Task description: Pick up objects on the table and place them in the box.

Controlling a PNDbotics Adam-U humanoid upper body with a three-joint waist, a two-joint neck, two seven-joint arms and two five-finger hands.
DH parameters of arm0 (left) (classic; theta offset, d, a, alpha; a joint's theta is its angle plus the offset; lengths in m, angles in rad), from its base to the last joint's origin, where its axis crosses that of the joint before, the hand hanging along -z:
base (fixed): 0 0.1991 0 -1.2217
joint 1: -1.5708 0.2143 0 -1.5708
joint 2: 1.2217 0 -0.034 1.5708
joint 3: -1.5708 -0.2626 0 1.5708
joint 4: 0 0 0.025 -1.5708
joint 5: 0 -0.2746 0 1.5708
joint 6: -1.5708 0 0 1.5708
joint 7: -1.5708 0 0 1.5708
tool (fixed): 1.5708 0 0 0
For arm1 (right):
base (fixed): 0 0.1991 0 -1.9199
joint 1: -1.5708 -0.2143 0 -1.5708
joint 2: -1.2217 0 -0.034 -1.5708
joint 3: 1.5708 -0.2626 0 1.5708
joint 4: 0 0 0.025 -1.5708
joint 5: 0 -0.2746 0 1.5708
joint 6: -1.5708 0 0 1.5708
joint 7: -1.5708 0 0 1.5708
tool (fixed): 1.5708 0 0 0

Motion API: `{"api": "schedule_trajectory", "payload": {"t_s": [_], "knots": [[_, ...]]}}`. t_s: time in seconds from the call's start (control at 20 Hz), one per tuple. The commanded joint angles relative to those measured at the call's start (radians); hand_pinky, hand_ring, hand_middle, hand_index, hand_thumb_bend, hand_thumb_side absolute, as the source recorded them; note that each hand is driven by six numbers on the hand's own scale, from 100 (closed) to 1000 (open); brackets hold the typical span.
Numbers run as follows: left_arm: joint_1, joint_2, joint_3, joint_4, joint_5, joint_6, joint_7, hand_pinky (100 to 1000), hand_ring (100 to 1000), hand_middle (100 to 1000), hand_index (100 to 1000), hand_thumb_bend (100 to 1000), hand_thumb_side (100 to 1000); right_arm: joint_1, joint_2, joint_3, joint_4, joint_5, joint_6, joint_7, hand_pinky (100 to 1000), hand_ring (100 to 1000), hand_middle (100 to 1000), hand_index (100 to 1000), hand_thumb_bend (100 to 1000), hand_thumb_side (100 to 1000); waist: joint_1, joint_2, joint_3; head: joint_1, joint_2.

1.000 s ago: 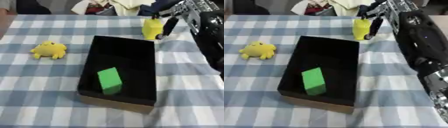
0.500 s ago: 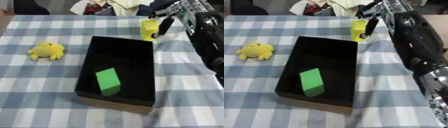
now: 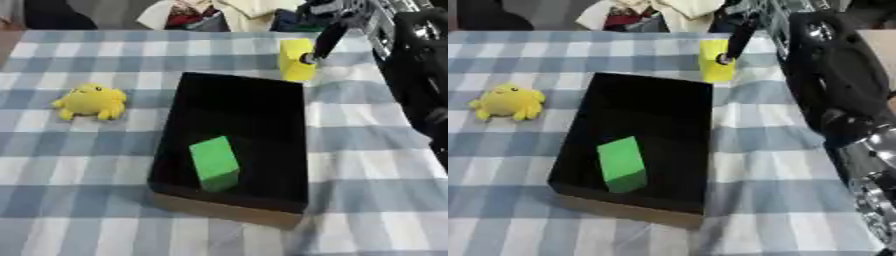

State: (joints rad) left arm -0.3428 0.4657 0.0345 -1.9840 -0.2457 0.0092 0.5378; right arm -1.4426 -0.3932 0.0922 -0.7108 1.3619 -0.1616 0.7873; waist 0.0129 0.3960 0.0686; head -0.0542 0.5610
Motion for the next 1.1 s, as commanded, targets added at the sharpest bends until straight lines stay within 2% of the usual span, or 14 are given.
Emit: {"api": "schedule_trajectory", "payload": {"t_s": [0.05, 0.9, 1.1], "knots": [[-0.012, 0.025, 0.003, -0.016, -0.005, -0.001, -0.003, 571, 693, 684, 832, 100, 823, -0.029, -0.009, -0.01, -0.009, 0.007, 0.005, 0.004, 1000, 986, 940, 1000, 341, 435, 0.002, -0.019, 0.002, -0.002, -0.012], [-0.021, 0.024, 0.0, -0.016, -0.007, -0.002, -0.011, 570, 694, 680, 833, 100, 816, -0.059, 0.025, -0.012, 0.058, 0.033, 0.022, 0.099, 1000, 998, 952, 1000, 323, 433, -0.005, 0.01, 0.018, -0.01, -0.027], [-0.021, 0.024, -0.001, -0.016, -0.008, -0.002, -0.011, 570, 694, 680, 833, 100, 816, -0.063, 0.031, -0.016, 0.07, 0.052, 0.031, 0.116, 1000, 990, 932, 1000, 308, 437, -0.006, 0.014, 0.018, -0.012, -0.029]]}}
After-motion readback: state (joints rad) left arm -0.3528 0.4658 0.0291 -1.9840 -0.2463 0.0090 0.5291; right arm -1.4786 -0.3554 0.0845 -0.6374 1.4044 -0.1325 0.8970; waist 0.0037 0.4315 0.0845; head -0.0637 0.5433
